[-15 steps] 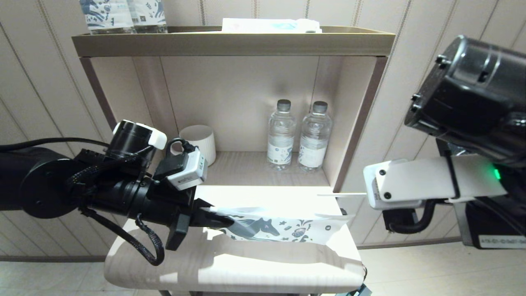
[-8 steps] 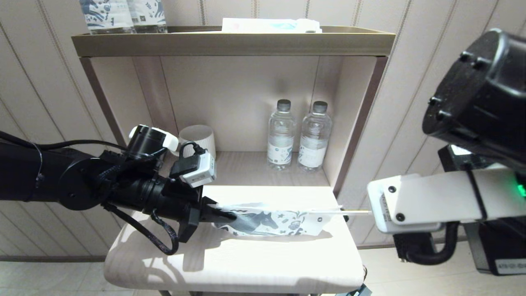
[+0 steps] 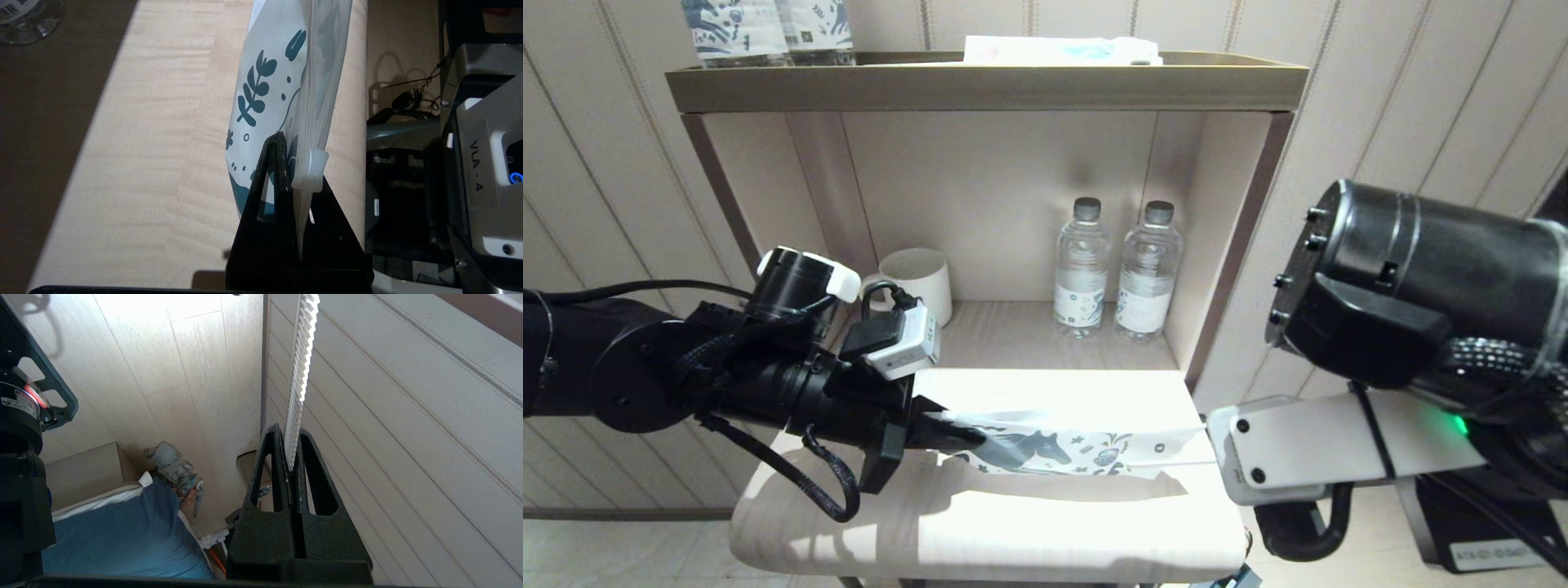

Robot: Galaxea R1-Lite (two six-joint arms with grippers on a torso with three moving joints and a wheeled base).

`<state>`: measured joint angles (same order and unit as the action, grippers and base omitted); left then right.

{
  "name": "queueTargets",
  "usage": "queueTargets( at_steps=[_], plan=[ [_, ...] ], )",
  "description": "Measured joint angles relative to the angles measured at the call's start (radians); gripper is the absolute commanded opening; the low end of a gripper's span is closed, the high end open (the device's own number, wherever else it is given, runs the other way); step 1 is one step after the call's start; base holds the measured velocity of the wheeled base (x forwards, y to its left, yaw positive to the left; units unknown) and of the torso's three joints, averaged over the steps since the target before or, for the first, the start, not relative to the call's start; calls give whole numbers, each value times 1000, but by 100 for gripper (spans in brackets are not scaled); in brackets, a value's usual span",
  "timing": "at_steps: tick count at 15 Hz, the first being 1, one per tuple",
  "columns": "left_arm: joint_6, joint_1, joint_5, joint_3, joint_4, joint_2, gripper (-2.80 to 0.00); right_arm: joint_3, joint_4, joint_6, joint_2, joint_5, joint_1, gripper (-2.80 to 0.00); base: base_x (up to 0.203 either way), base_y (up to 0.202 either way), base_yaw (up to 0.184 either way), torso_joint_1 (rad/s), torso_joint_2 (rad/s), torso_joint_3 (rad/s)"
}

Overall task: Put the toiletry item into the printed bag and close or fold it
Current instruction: Place the comb into the storage bag

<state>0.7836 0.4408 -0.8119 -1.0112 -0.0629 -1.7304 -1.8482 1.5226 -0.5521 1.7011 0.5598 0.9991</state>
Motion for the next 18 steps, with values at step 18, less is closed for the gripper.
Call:
queueTargets(
  at_steps=[18],
  plan=[
    [2,139,45,127,71,48,-280,277,0,3,-146,11,-14,-280,0,0,0,0,0,0]
  ],
)
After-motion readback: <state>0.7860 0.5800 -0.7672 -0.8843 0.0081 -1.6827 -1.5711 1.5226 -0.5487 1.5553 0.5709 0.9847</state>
